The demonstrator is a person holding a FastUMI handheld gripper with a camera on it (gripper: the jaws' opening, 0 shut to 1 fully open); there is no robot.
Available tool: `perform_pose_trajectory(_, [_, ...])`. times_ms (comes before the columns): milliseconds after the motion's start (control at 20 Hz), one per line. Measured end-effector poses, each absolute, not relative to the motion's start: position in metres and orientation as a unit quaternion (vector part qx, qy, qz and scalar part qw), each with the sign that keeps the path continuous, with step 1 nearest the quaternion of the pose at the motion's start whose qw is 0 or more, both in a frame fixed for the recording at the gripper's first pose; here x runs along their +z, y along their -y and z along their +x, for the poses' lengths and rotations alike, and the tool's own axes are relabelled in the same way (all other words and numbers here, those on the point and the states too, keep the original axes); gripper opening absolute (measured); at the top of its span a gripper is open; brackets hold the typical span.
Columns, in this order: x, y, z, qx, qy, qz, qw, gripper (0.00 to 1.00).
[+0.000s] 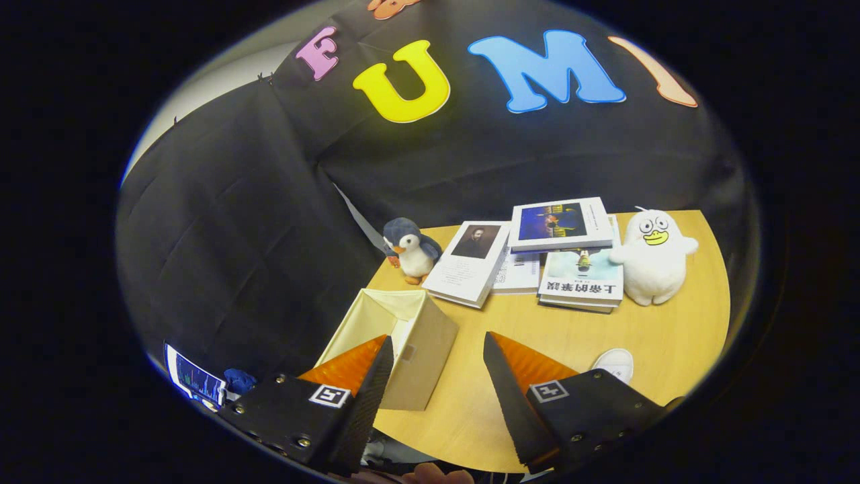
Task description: Open the storage box then place both shoes into the box .Put the left shoe in first, then the right shoe, with the right side of both shoes facing outward in a uniform manner.
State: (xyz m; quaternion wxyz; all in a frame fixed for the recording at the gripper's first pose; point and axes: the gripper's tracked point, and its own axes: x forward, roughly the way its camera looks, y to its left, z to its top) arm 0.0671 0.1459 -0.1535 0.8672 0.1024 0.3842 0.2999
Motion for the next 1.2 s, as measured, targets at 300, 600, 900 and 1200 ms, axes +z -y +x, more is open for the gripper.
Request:
perform_pose_trajectory(300, [-0.167, -0.079, 0.068, 0.239, -0.385, 0.114, 0.884, 0.82])
perform_pose_trajectory(600, [-0.217, -0.006, 0.058, 0.164, -0.419, 0.119, 0.885, 0.82])
perform_pose_trajectory(900, [-0.266, 0.037, 0.039, 0.121, -0.451, 0.107, 0.878, 0.82])
perform_pose_trajectory(1200, [-0.324, 0.058, 0.021, 0.09, -0.5, 0.104, 0.855, 0.82])
